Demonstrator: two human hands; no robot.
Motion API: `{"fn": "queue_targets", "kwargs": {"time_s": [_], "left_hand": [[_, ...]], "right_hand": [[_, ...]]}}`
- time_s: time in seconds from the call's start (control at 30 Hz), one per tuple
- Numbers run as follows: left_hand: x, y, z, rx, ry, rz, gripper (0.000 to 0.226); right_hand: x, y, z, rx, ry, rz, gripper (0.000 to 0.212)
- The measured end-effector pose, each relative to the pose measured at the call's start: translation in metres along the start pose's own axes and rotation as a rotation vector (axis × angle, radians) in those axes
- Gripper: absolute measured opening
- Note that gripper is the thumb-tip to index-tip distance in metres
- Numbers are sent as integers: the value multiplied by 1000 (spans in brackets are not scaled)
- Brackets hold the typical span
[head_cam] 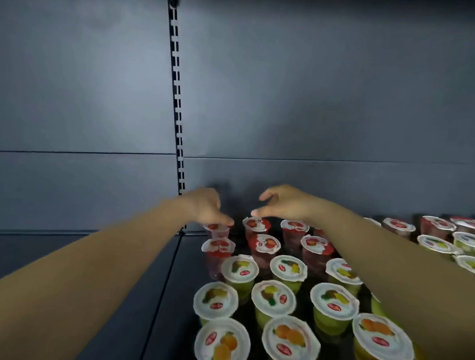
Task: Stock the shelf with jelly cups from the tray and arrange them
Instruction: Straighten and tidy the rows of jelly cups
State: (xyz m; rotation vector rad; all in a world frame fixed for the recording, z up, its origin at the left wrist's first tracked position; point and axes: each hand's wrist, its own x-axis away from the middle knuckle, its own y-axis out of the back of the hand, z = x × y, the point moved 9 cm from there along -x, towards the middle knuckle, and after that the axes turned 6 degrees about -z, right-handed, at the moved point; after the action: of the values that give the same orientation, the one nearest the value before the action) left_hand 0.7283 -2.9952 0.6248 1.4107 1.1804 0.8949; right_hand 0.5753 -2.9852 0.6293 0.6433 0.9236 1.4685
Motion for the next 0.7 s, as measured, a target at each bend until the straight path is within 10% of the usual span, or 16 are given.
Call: {"fn": "queue_targets", "kwargs": {"time_s": [0.7], "left_hand": [[-33,-36,33,446,-58,55,60]], "right_hand": [[-44,-41,-16,30,43,167,56]]}}
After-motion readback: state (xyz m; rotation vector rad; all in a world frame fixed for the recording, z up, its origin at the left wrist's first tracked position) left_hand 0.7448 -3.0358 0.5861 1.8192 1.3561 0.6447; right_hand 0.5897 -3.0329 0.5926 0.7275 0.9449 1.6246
